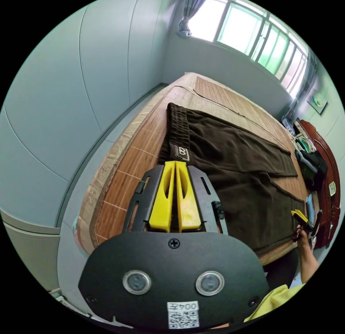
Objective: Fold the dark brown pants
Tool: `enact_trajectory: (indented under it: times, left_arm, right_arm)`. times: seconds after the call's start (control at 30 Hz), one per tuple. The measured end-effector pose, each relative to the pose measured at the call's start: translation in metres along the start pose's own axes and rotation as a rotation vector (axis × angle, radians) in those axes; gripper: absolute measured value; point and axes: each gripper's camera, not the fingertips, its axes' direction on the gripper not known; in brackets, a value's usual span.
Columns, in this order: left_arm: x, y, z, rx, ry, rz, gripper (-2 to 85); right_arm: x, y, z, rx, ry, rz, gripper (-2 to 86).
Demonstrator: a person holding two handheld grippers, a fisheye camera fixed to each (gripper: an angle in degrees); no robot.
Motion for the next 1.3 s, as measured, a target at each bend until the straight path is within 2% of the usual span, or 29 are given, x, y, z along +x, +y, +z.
enact_trajectory:
  times: [0.17, 0.33, 0.53, 0.63, 0.8, 0.97, 1.1, 1.3]
  left_arm:
    - [-0.021, -0.020, 0.001, -0.033, 0.097, 0.007, 3.9]
    - [-0.030, -0.029, -0.002, -0.072, 0.064, 0.046, 7.8]
    - [-0.040, -0.032, 0.005, -0.143, 0.123, 0.053, 9.4]
    - [-0.041, -0.031, -0.001, -0.139, 0.108, 0.064, 7.8]
    - [-0.030, -0.030, -0.019, -0.087, -0.039, 0.151, 3.7]
    - [-0.029, -0.027, -0.004, -0.160, -0.162, 0.195, 2.4]
    - [-0.040, -0.033, -0.006, -0.196, -0.090, 0.115, 1.6]
    - [-0.060, -0.003, -0.073, -0.064, -0.028, 0.049, 0.5]
  right_arm:
    - [0.000, 0.005, 0.011, 0.003, 0.009, 0.003, 18.1]
    - [0.001, 0.008, 0.021, 0.003, 0.006, 0.003, 18.0]
    - [0.004, 0.013, 0.030, 0.004, -0.003, 0.008, 18.0]
    - [0.005, 0.015, 0.035, 0.007, -0.002, 0.008, 17.9]
    - [0.007, 0.018, 0.041, 0.007, -0.005, 0.008, 18.0]
    - [0.008, 0.021, 0.048, 0.006, -0.018, -0.001, 18.4]
    - [0.010, 0.022, 0.051, 0.006, -0.020, 0.000, 18.4]
    - [0.012, 0.024, 0.054, 0.007, -0.019, 0.001, 18.4]
